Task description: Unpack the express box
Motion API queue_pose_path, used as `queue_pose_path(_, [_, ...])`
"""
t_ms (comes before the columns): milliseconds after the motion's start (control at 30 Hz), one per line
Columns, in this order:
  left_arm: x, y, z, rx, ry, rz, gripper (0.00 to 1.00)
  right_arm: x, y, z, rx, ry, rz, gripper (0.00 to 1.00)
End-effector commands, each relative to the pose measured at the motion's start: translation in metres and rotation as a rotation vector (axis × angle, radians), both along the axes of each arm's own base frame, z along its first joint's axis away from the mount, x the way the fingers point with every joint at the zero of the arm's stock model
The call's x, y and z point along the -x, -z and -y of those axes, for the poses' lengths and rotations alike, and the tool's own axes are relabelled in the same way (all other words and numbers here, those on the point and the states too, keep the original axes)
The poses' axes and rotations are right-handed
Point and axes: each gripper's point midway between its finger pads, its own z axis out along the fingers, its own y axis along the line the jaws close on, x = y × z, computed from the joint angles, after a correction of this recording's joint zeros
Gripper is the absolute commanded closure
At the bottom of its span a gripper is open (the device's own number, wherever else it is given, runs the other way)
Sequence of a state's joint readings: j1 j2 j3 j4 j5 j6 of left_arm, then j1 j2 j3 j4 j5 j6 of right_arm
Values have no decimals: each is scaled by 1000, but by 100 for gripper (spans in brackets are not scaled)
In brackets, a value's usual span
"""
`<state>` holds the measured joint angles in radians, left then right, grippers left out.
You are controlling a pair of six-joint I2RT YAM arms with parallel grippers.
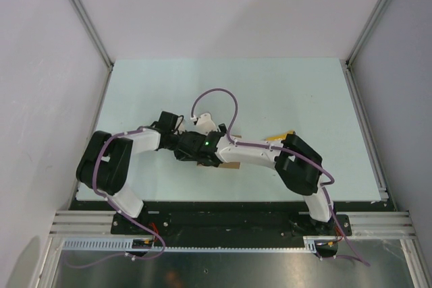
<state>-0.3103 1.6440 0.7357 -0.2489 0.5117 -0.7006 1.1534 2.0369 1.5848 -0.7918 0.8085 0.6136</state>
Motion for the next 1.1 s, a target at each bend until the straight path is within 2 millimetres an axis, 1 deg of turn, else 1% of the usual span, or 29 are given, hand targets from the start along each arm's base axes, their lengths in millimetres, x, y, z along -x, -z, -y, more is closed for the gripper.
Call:
queue_pose_path(0, [20,26,-18,-89,-19,-96,84,-1,-13,27,54,79,32,25])
queue_pose_path(100, [20,27,-18,-88,-21,-97,84,0,-17,41,82,107,36,24])
queue_pose_path(167, [21,28,-18,-88,-19,-102,84,0,-20,46,70,124,43,24])
queue_pose_path(267, [20,27,-18,-86,-21,-100,84,1,-31,57,61,152,58,24])
queue_pose_path(300, [21,27,-18,-85,-20,-102,85,1,-39,62,56,161,66,24])
queue_pose_path(400, [20,27,-18,-84,-22,-101,85,1,-52,68,34,174,81,23])
queue_pose_path(533, [20,27,-18,-85,-22,-102,85,2,-58,70,15,177,83,24])
queue_pose_path(800, [20,26,-17,-79,-18,-100,85,8,-40,79,21,204,49,25])
queue_pose_path(900, [19,25,-17,-77,-18,-94,85,9,-43,85,17,220,55,25])
queue_pose_path(1067, [20,25,-17,-77,-18,-99,84,11,-51,102,7,263,74,25])
